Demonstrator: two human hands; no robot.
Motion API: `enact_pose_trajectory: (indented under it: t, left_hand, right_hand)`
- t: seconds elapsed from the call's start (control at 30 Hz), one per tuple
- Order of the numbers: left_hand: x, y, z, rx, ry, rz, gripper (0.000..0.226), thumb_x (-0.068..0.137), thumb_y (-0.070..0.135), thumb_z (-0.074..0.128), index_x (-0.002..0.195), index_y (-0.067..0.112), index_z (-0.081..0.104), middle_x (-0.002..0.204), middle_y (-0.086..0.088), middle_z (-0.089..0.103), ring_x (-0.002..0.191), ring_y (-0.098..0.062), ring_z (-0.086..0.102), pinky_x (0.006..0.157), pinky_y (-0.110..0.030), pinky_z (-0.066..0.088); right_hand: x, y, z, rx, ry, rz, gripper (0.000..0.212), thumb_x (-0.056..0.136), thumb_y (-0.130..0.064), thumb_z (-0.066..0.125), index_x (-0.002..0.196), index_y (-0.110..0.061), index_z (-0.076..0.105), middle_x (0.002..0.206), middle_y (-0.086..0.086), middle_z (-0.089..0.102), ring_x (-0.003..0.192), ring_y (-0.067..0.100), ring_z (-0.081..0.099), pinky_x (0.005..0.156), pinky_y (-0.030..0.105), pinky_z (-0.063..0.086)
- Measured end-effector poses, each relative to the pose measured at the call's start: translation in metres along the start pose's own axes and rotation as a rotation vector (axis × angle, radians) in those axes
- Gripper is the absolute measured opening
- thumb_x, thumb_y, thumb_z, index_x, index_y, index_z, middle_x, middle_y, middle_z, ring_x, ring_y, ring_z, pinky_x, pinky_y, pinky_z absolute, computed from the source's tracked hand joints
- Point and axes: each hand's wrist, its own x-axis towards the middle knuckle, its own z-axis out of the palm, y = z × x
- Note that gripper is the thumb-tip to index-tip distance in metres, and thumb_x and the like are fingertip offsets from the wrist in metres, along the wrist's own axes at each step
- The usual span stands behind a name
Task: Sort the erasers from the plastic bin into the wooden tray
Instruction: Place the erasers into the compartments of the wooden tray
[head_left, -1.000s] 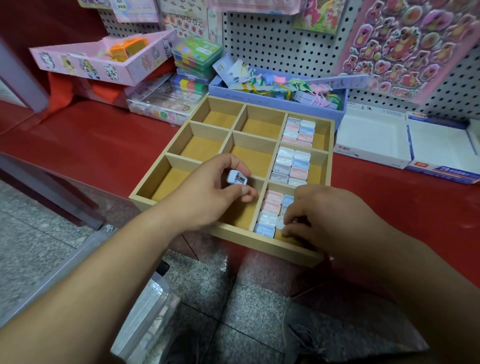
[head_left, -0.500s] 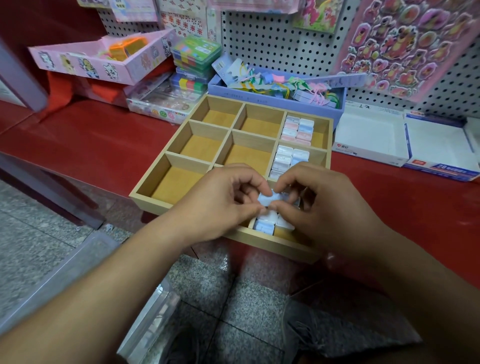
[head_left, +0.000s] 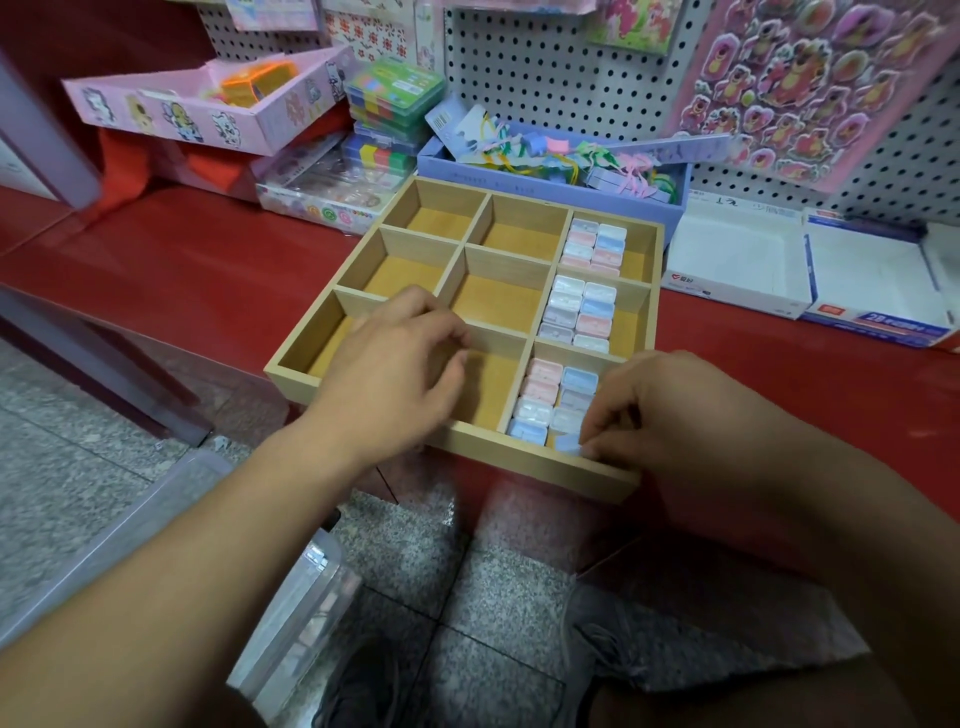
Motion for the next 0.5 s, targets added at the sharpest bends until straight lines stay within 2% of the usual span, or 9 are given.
enact_pose_trajectory:
  t: [0.1,0.17,0.4,0.5]
  left_hand:
    - [0.001,-0.001,0.004,0.045,-0.016,-0.018,0.027,0.087,0.035,0.053,0.104,0.024,0.071,0.104,0.006,0.058,0.099,-0.021,0.061,0.090,-0.040,0.043]
    - [0.002,-0.002,0.007,0.047,-0.012,-0.030,0.027,0.087,0.035,0.053,0.104,0.024,0.072,0.104,0.006,0.057,0.099,-0.019,0.060,0.088,-0.036,0.038]
    - [0.004,-0.004,0.012,0.053,-0.002,-0.033,0.028,0.088,0.036,0.051,0.104,0.025,0.071,0.102,0.007,0.055,0.096,-0.017,0.058,0.085,-0.030,0.030]
    - [0.004,-0.004,0.014,0.058,0.003,-0.026,0.027,0.088,0.037,0.051,0.103,0.026,0.071,0.102,0.008,0.055,0.096,-0.017,0.058,0.085,-0.030,0.030]
  right_hand:
    - [0.004,-0.003,0.001,-0.057,-0.020,-0.015,0.006,0.086,-0.030,0.077,0.080,-0.030,0.079,0.075,-0.020,0.068,0.082,0.000,0.061,0.068,0.007,0.038]
    - [0.005,-0.005,0.001,-0.074,-0.037,-0.021,0.007,0.088,-0.029,0.075,0.083,-0.029,0.080,0.078,-0.021,0.068,0.083,-0.002,0.061,0.068,0.005,0.039]
    - [0.005,-0.002,0.002,-0.022,-0.093,-0.018,0.009,0.091,-0.026,0.072,0.089,-0.028,0.081,0.085,-0.021,0.071,0.084,-0.005,0.063,0.073,0.011,0.046]
    - [0.005,-0.001,0.002,0.066,-0.073,-0.003,0.023,0.093,-0.040,0.068,0.081,-0.024,0.079,0.080,-0.012,0.072,0.078,0.002,0.065,0.071,0.024,0.050]
